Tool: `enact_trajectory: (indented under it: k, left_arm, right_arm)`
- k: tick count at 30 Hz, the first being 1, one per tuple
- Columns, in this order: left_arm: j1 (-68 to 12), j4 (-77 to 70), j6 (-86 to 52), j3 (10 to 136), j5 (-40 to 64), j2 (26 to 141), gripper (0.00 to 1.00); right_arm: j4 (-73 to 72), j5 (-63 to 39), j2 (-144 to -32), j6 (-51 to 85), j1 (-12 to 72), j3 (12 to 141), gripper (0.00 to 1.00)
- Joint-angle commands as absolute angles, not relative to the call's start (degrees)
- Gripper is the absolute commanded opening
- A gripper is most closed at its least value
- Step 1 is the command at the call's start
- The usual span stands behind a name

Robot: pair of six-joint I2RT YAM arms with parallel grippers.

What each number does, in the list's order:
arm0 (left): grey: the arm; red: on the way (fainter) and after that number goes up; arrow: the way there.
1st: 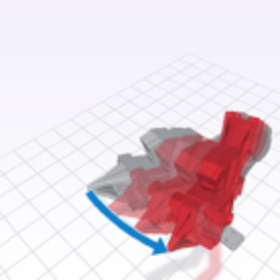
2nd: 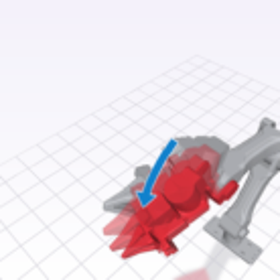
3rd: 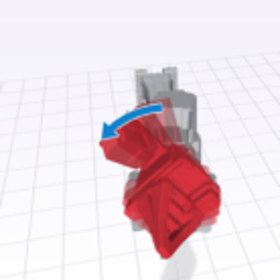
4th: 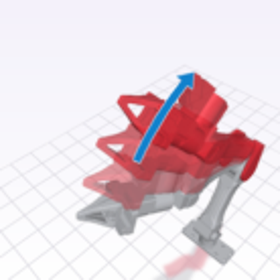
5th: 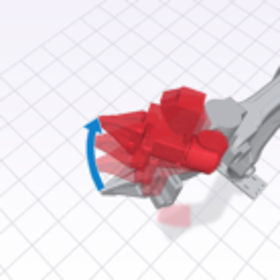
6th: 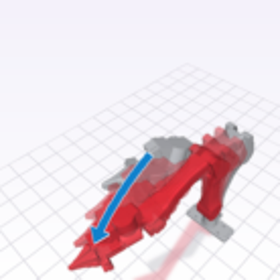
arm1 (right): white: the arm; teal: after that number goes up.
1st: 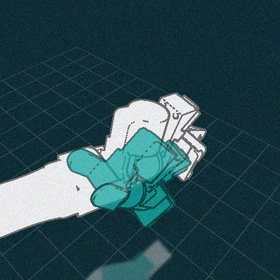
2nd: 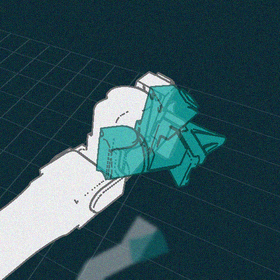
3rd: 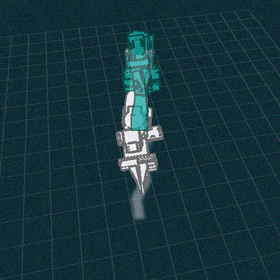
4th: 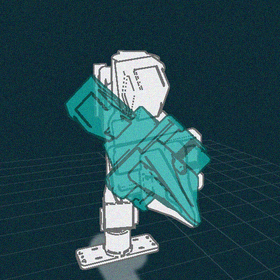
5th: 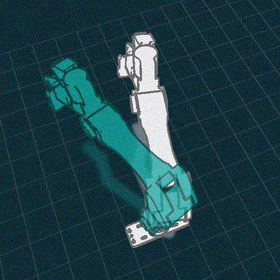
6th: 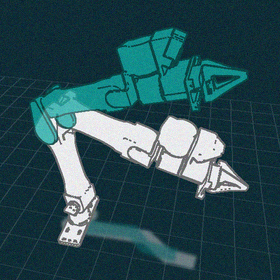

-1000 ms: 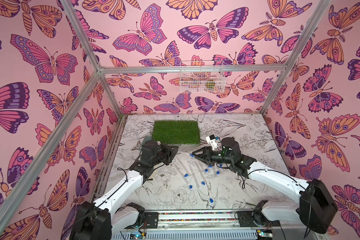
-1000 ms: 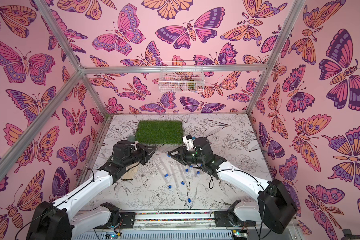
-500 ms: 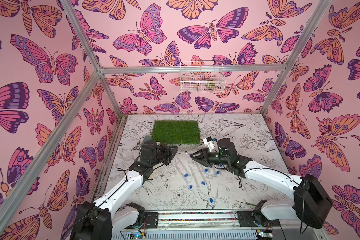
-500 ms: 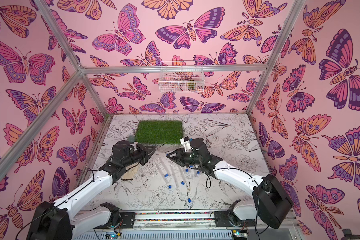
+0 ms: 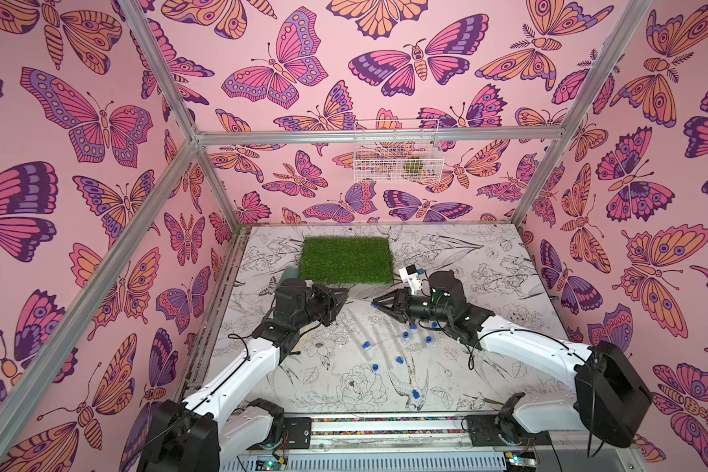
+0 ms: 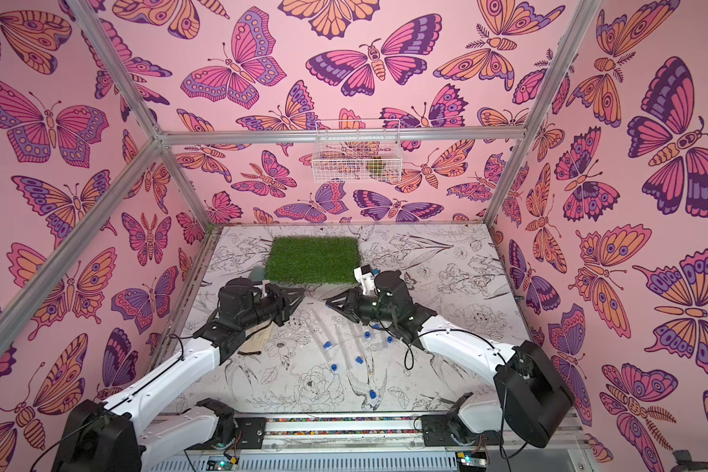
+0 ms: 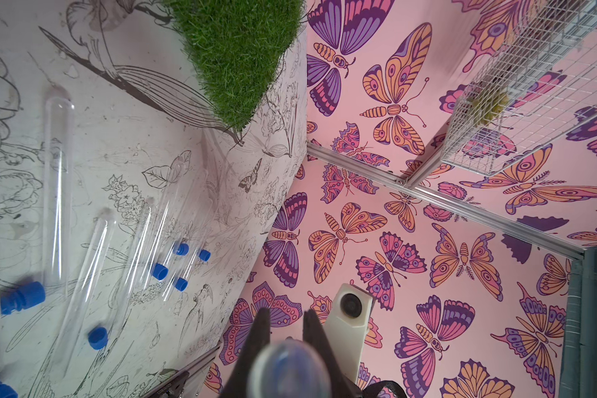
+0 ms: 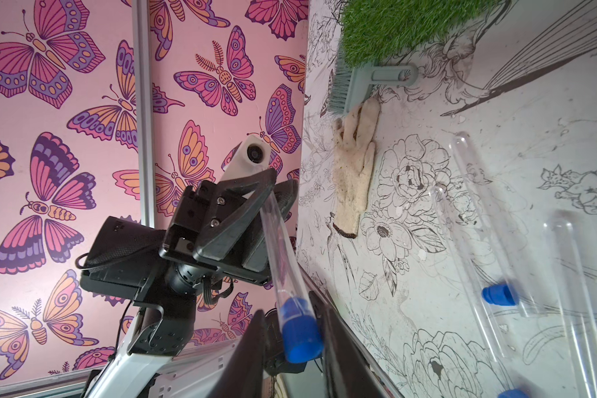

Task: Remove stoppers from test tubes
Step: Open the stopper on the test tube.

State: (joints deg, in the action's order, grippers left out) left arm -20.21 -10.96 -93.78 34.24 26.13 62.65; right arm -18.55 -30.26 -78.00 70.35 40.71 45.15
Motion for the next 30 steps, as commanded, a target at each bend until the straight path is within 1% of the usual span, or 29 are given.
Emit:
enact_trajectory:
  k: [1, 6, 11, 15, 18, 22, 30]
  left_arm:
    - [-19.9, -12.0, -93.8, 33.2, 27.2, 61.8, 0.04]
    - [-19.9, -12.0, -93.9, 33.1, 27.2, 61.8, 0.04]
    - [-19.8, -11.9, -93.6, 33.7, 27.2, 61.8, 0.04]
    - [-19.6, -11.8, -93.7, 33.4, 27.2, 61.8, 0.04]
    - [-19.5, -11.9, -93.9, 33.1, 27.2, 61.8, 0.04]
    - [-19.2, -12.2, -94.3, 32.8, 27.2, 61.8, 0.04]
    - [-19.0, -12.6, -94.9, 32.4, 27.5, 61.7, 0.04]
  right_arm:
    - [-21.2, -30.3, -78.2, 71.1, 41.1, 45.2, 0.3]
    - [-21.3, -30.4, -78.3, 71.3, 41.3, 44.8, 0.3]
    - [-20.9, -29.8, -78.6, 71.3, 41.4, 44.7, 0.33]
    - [-21.6, -29.8, -78.8, 71.7, 41.4, 44.7, 0.33]
    - [-21.7, -29.9, -78.9, 71.7, 41.4, 44.9, 0.29]
    - [-22.0, -29.8, -79.2, 71.8, 41.4, 44.9, 0.22]
    - [-22.9, -29.3, -79.3, 71.7, 41.5, 44.6, 0.17]
